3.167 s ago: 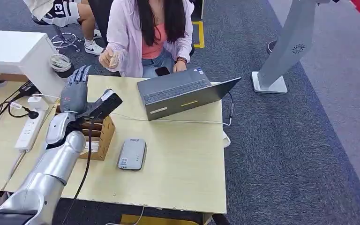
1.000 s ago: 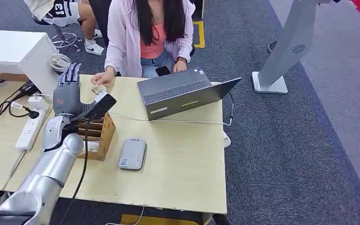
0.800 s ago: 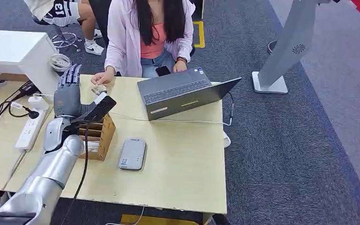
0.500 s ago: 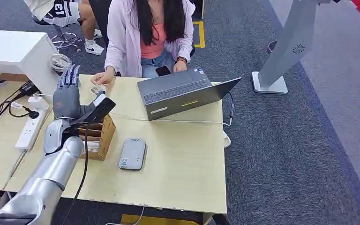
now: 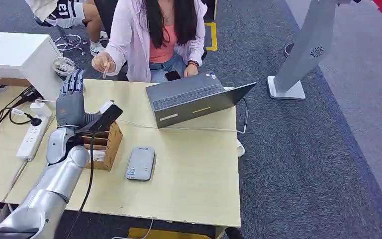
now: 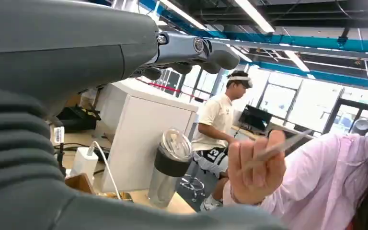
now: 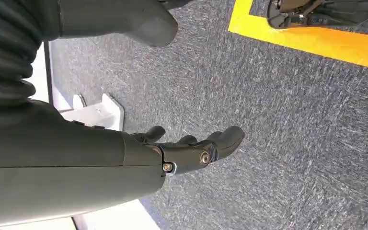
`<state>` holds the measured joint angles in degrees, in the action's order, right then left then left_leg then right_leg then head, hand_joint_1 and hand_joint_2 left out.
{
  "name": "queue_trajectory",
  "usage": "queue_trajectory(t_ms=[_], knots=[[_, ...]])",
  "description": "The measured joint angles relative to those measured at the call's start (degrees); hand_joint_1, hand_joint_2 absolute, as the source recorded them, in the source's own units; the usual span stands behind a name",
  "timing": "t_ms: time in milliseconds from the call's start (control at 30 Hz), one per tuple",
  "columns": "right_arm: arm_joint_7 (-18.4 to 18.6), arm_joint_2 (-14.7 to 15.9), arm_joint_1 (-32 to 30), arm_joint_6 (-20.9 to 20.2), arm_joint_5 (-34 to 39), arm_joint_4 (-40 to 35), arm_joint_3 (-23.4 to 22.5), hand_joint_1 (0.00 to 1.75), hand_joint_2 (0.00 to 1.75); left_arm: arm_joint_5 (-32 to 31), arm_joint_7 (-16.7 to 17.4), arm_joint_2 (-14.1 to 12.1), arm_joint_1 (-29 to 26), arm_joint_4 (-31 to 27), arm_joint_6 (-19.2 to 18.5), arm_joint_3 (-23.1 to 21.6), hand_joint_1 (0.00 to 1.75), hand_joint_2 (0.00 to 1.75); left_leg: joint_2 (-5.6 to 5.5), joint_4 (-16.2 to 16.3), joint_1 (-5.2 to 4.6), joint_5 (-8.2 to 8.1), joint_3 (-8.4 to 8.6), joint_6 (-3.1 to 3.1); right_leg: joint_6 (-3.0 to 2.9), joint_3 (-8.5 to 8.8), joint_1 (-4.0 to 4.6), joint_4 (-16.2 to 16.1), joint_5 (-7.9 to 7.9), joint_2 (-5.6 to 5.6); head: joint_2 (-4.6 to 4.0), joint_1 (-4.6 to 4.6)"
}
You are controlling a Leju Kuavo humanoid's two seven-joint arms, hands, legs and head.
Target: Pass the card to the sensor for recognition and then transmit it.
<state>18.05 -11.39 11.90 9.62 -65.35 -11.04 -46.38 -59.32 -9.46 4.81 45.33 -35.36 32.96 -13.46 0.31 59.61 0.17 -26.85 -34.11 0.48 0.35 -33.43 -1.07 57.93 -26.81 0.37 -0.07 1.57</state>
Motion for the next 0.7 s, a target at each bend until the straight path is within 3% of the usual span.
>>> queue_trajectory(t_ms=[700], knots=[[0.02, 0.00, 0.02, -0.20, -0.20, 0.00, 0.00, 0.00, 1.75, 0.37, 0.02, 0.02, 0.01, 0.00, -0.13, 0.02, 0.00, 1.75, 0.00, 0.00, 0.00, 0.00, 0.00, 0.00, 0.00, 0.00, 0.00, 0.00, 0.00, 0.00, 0.00, 0.00]])
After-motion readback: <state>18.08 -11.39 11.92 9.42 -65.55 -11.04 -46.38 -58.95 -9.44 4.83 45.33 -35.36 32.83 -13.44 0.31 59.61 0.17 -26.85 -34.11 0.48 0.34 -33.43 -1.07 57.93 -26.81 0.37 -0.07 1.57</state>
